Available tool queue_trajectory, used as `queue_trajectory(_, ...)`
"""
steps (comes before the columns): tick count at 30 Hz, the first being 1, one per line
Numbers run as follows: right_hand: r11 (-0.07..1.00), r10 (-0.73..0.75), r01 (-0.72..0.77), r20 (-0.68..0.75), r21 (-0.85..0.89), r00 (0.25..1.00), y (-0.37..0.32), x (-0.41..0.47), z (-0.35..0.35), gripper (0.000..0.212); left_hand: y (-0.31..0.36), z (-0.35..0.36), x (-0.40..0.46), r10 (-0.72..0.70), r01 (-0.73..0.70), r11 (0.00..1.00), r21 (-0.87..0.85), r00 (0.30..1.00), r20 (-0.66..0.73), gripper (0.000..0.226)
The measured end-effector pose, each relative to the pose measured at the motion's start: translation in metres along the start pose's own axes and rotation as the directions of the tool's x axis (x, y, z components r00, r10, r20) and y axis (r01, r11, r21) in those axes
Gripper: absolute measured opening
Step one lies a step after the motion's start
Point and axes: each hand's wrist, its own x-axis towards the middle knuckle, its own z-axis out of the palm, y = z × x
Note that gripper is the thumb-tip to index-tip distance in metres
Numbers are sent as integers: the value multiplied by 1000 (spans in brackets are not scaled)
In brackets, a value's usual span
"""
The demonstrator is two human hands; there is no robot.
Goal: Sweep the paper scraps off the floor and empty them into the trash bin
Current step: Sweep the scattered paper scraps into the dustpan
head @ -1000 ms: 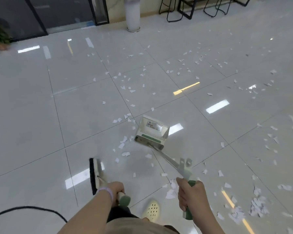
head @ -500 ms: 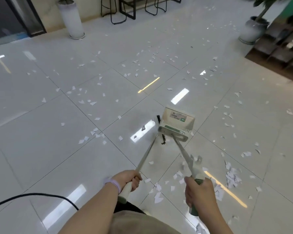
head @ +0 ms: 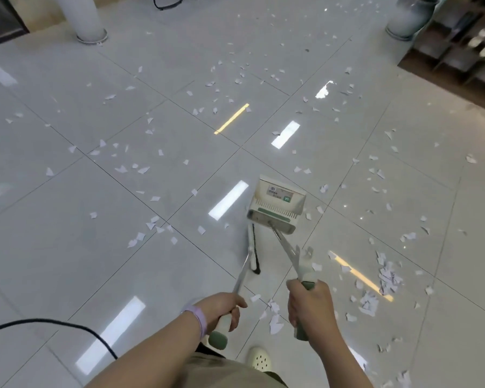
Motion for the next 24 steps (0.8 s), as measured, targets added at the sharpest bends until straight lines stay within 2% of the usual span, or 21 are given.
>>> queue_trajectory(3,996,74,-72,47,-43,996,-1,5,42,22,8,-20,-3,-17,30,991,-130,995,98,35)
queue_trajectory(7,978,126,-105,106,-183,986,9,10,88,17,10,-47,-4,-31,42,968,-246,998,49,43)
queue_trajectory(9,970,122,-87,145,-226,982,13,13,104,18,5,-62,0,-45,51,972,-229,998,33,63)
queue_trajectory(11,962,106,-49,200,-269,974,10,15,116,16,2,-72,-1,-37,52,973,-226,997,72,91)
queue_trajectory(13,948,89,-6,248,-317,965,7,18,130,15,6,-75,-8,19,13,967,-254,992,122,106)
queue_trajectory(15,928,80,23,259,-373,963,8,21,146,17,22,-73,-18,84,-49,954,-297,991,106,97)
queue_trajectory(18,917,63,48,263,-395,963,16,26,166,27,47,-74,-26,122,-136,908,-396,991,-61,47)
queue_trajectory(19,921,69,44,273,-387,960,18,28,170,29,53,-76,-28,119,-151,912,-380,987,-107,32)
queue_trajectory(21,941,112,-6,294,-338,949,17,28,174,32,58,-81,-26,109,-152,932,-329,983,-146,14)
queue_trajectory(22,952,141,-40,318,-304,937,18,26,176,32,57,-85,-22,99,-147,938,-314,982,-163,12)
queue_trajectory(24,967,190,-105,382,-231,905,22,18,181,27,52,-99,-2,48,-114,937,-329,978,-201,32)
